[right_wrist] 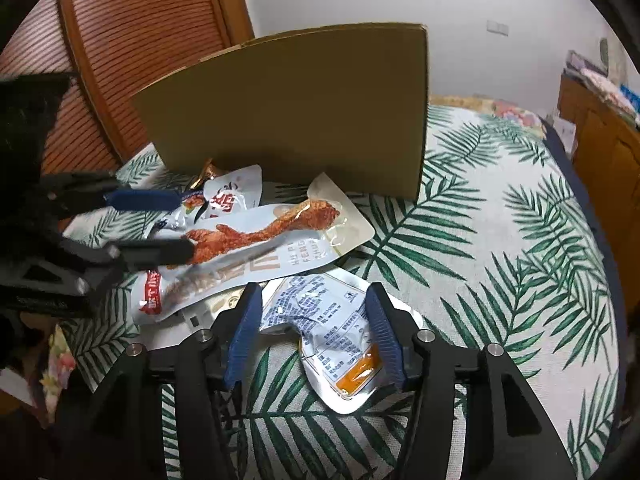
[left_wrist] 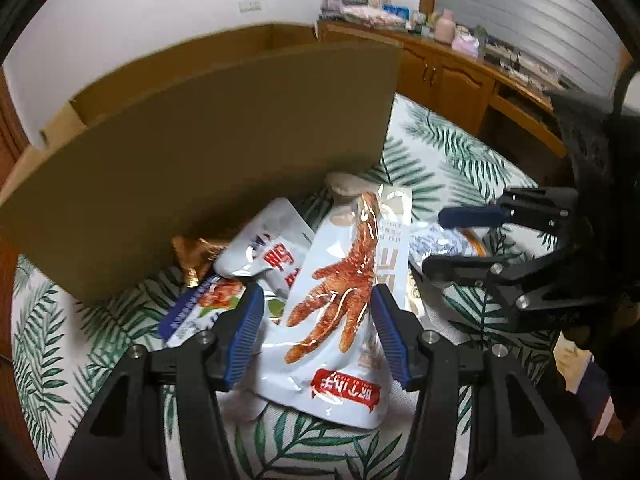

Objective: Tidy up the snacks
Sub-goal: 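Move both tools back toward the remaining snacks, then grasp the chicken-feet packet with the left tool while the right grasps the orange-labelled white packet, then lift both held packets and carry them over the cardboard box, then open both tools to drop the packets into the box, then move both tools back to the packets lying beside the box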

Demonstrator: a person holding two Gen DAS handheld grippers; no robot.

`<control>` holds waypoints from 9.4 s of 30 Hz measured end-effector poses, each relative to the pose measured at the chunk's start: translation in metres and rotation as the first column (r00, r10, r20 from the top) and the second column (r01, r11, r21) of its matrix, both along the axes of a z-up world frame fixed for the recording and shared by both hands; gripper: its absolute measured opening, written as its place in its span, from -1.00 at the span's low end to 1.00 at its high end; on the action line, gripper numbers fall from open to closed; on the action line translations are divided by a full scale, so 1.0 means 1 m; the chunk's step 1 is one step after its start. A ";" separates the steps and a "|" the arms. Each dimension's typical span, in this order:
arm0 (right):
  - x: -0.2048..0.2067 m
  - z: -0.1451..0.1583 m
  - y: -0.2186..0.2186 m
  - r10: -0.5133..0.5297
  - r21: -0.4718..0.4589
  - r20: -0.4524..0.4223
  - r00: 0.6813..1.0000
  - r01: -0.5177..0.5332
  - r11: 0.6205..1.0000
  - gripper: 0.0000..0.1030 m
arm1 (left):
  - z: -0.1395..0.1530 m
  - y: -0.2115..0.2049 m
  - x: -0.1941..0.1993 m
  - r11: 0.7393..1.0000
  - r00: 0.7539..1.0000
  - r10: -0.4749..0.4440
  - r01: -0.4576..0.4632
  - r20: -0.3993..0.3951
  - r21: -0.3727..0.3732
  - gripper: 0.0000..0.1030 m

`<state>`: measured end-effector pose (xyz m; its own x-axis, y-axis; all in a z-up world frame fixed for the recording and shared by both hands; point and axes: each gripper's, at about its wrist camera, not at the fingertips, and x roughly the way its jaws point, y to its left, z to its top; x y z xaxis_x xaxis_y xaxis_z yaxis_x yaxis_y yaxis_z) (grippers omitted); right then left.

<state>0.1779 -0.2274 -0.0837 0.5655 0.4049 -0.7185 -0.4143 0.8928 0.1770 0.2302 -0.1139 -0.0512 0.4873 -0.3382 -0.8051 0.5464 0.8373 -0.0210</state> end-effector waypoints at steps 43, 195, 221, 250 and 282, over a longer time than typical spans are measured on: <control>0.002 -0.001 -0.007 -0.036 0.037 -0.018 0.999 0.036 0.999 0.09 | -0.008 -0.023 0.017 0.999 0.997 -0.047 0.047 -0.062 0.003 0.29; 0.133 0.130 0.074 0.038 -0.049 0.321 0.946 -0.024 0.999 -0.47 | 0.107 0.119 0.129 0.940 0.922 0.263 -0.178 0.285 -0.290 -0.14; 0.154 0.084 0.101 0.071 -0.027 0.200 0.977 -0.067 0.997 -0.32 | 0.068 0.109 0.136 0.957 0.943 0.245 -0.197 0.225 -0.212 0.00; 0.024 0.092 0.083 0.038 0.044 0.202 0.979 -0.048 0.998 -0.13 | 0.102 0.143 -0.006 0.949 0.920 0.255 -0.179 0.299 -0.258 0.34; 0.057 0.004 0.129 0.051 -0.135 -0.052 0.997 -0.058 0.989 0.16 | 0.008 0.149 -0.027 0.936 0.947 0.311 -0.292 0.076 -0.198 0.34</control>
